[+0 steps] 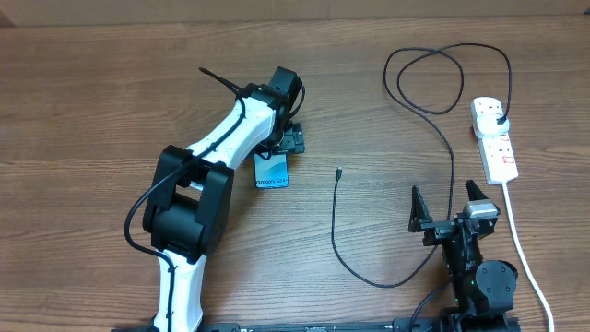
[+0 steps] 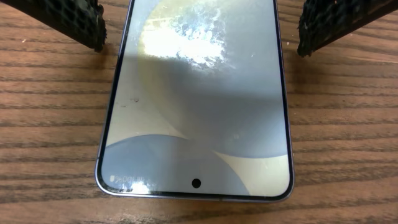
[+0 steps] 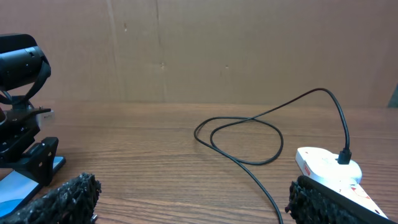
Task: Plug charger to phone and switch on socket
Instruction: 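Tilt the phone up with the left gripper, pivoting on its bottom edge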
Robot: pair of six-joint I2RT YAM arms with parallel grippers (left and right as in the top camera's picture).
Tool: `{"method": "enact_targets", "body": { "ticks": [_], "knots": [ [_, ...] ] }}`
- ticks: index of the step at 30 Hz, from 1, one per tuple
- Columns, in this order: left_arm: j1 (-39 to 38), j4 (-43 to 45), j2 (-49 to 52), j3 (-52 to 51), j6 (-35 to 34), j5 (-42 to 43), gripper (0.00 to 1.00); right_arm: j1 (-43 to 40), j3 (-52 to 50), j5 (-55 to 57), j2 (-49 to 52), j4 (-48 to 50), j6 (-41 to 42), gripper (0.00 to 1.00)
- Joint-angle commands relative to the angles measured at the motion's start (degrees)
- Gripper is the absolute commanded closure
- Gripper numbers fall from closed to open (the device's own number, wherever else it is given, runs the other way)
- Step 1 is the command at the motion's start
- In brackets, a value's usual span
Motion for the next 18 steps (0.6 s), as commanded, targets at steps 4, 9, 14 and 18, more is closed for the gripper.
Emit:
{"method": "enact_targets", "body": {
  "ticks": [4, 9, 14, 18],
  "knots": [
    [0.0, -0.3, 3.6, 1.2, -0.9, 2.0, 0.00, -0.3, -0.6, 0.4, -0.4, 0.3, -0.1, 0.00],
    [0.3, -0.8, 7.1, 1.2, -0.9, 2.8, 0.00, -0.3, -0.6, 0.4, -0.4, 0.3, -0.1, 0.00],
    [1.5, -2.1, 7.5, 1.2, -0.7, 2.3, 0.00, -0.3, -0.6, 0.4, -0.4, 0.3, -0.1, 0.00],
    [2.5, -3.4, 7.5, 1.2, 2.3, 2.0, 0.00, -0.3, -0.6, 0.4, -0.4, 0.3, -0.1, 0.00]
  ]
}}
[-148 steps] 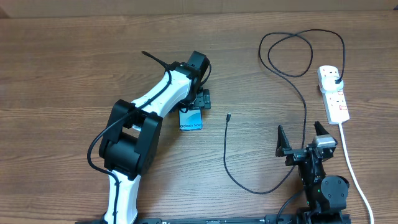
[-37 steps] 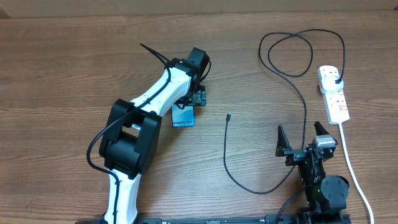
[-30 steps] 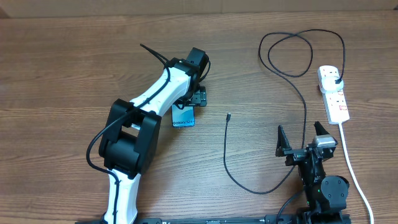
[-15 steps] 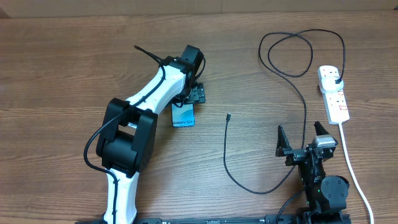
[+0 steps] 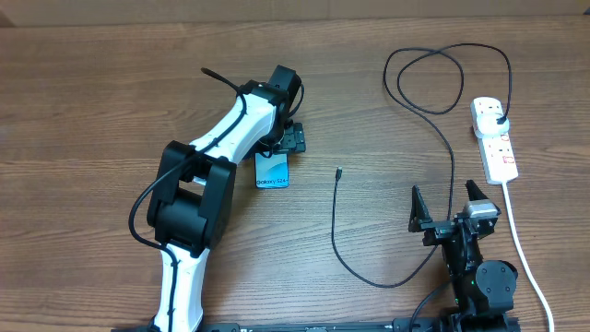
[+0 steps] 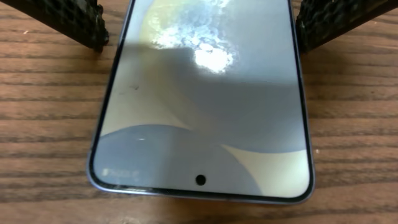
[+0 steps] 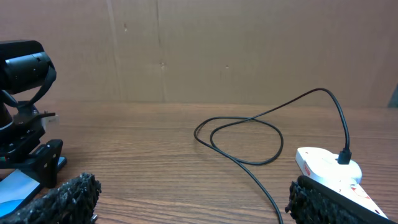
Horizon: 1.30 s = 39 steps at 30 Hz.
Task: Plug charger to phone and switch on socket
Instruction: 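Tilt the phone up with the left gripper, pivoting on its bottom edge, then lift the phone upright with the left gripper and hold it raised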
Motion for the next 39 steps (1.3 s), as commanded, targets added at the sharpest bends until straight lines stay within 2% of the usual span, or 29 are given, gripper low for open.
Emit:
{"method": "enact_targets", "body": {
  "ticks": [1, 12, 14, 17, 21, 27, 31, 35, 39],
  "knots": [
    [1.5, -1.5, 4.6, -1.5, 3.2, -0.9, 0.00, -0.3, -0.6, 0.3, -0.4, 0.3, -0.1, 0.00],
    [1.4, -1.7, 4.6, -1.5, 3.4, -0.5, 0.01, -0.3, -0.6, 0.3, -0.4, 0.3, -0.1, 0.00],
    [1.4, -1.7, 4.6, -1.5, 3.4, -0.5, 0.06, -0.3, -0.6, 0.3, -0.4, 0.3, -0.1, 0.00],
    [1.4, -1.7, 4.6, -1.5, 2.8, -0.5, 0.07, -0.3, -0.6, 0.3, -0.4, 0.3, -0.1, 0.00],
    [1.4, -1.7, 4.6, -1.5, 2.6, -0.5, 0.17, -0.3, -0.6, 0.3, -0.4, 0.3, -0.1, 0.00],
    [1.5, -2.8, 4.5, -0.6, 2.6, -0.5, 0.18, -0.3, -0.6, 0.3, -0.4, 0.3, -0.1, 0.00],
    [1.5, -7.3, 4.5, 3.8, 2.6, -0.5, 0.21, -0.3, -0.6, 0.3, -0.4, 0.3, -0.1, 0.00],
    [1.5, -13.6, 4.4, 12.7, 2.6, -0.2, 0.25, -0.3, -0.6, 0.3, -0.4, 0.3, -0.1, 0.00],
    [1.5, -19.6, 4.4, 20.9, 4.9, 5.4, 0.27, -0.3, -0.6, 0.3, -0.4, 0.3, -0.1, 0.00]
  ]
}}
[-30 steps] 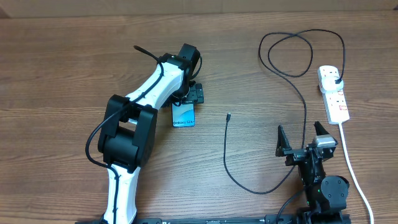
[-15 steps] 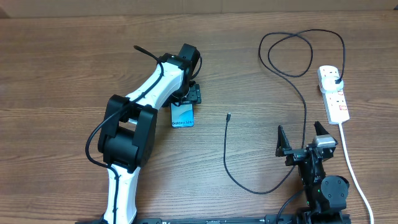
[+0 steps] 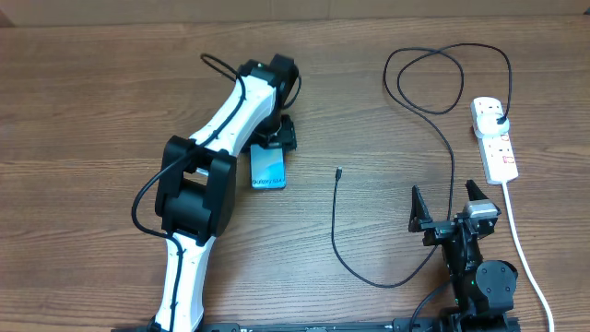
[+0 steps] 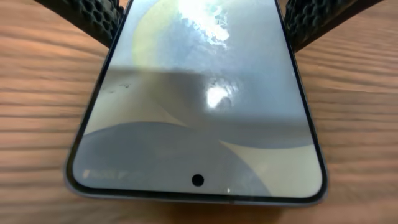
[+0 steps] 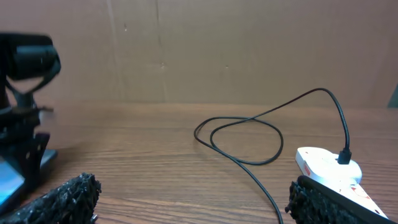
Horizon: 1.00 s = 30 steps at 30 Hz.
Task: Plug charger to phone and switch on socket
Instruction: 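Lift the phone upright with the left gripper and hold it raised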
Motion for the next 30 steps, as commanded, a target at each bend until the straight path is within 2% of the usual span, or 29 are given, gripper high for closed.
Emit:
{"method": "enact_targets", "body": {
  "ticks": [1, 3, 8, 10, 13, 19, 25, 30],
  "knots": [
    [0.6, -3.3, -0.5, 7.8, 3.6, 6.0, 0.27, -0.3, -0.6, 0.4, -0.4, 0.3, -0.1, 0.00],
    [0.6, -5.9, -0.5, 10.1, 4.0, 10.2, 0.27, -0.3, -0.6, 0.4, -0.4, 0.3, -0.1, 0.00],
    [2.0, -13.8, -0.5, 14.4, 10.4, 31.8, 0.27, -0.3, -0.6, 0.4, -0.4, 0.3, -0.1, 0.00],
    [2.7, -14.8, -0.5, 14.5, 11.9, 36.9, 0.27, -0.3, -0.6, 0.4, -0.4, 0.3, -0.1, 0.00],
    [4.0, -16.5, -0.5, 14.5, 13.8, 39.3, 0.28, -0.3, -0.6, 0.4, -0.4, 0.3, -0.1, 0.00],
    [5.5, -20.1, -0.5, 14.5, 16.6, 50.4, 0.27, -0.3, -0.6, 0.4, -0.4, 0.3, -0.1, 0.00],
    [8.7, -21.7, -0.5, 14.5, 16.6, 66.6, 0.27, -0.3, -0.6, 0.4, -0.4, 0.3, -0.1, 0.00],
    [11.1, -23.1, -0.5, 14.5, 16.6, 75.1, 0.28, -0.3, -0.6, 0.4, -0.4, 0.3, -0.1, 0.00]
  ]
}}
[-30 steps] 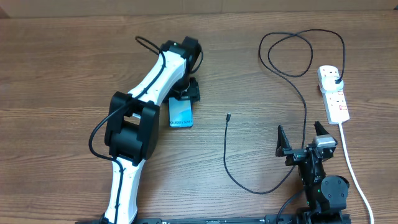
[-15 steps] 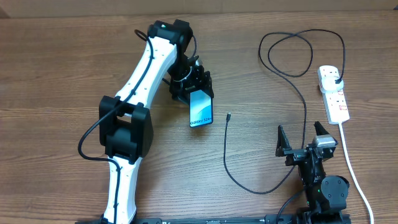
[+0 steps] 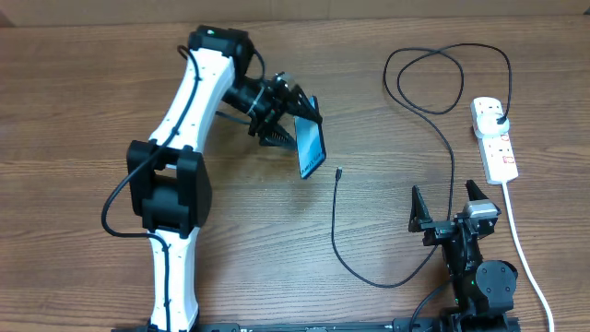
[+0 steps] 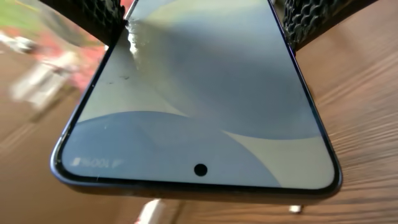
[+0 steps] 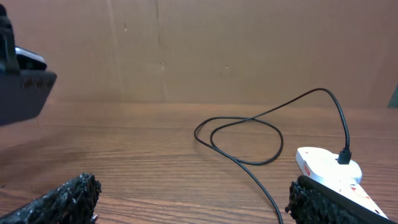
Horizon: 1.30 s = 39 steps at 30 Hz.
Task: Plug charger to phone and switch on socket
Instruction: 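Lift the phone upright with the left gripper and hold it raised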
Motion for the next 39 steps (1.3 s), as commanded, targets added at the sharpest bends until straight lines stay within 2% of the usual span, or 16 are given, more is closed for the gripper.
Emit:
{"method": "enact_targets", "body": {
  "ticks": [1, 4, 10, 17, 34, 36, 37, 39],
  "knots": [
    [2.0, -0.7, -0.5, 1.7, 1.0, 13.1, 0.28, -0.3, -0.6, 0.3, -0.4, 0.3, -0.1, 0.00],
    [2.6, -0.9, -0.5, 1.7, 1.1, 16.3, 0.29, -0.3, -0.6, 0.3, -0.4, 0.3, -0.1, 0.00],
    [3.9, -0.8, -0.5, 1.7, 1.5, 28.5, 0.32, -0.3, -0.6, 0.3, -0.4, 0.3, -0.1, 0.00],
    [5.4, -0.9, -0.5, 1.7, -4.5, 28.6, 0.30, -0.3, -0.6, 0.3, -0.4, 0.3, -0.1, 0.00],
    [8.1, -3.0, -1.5, 1.8, -7.9, 28.6, 0.31, -0.3, -0.6, 0.4, -0.4, 0.3, -0.1, 0.00],
    [8.4, -3.0, -1.6, 1.8, -8.2, 28.6, 0.31, -0.3, -0.6, 0.3, -0.4, 3.3, -0.1, 0.00],
    [8.5, -3.0, -1.6, 1.8, -8.2, 28.6, 0.31, -0.3, -0.6, -1.0, -0.4, 4.7, 0.2, 0.00],
    [8.5, -3.0, -1.6, 1.8, -8.2, 28.6, 0.31, -0.1, -0.6, -15.4, -0.4, 2.4, 8.8, 0.00]
  ]
}}
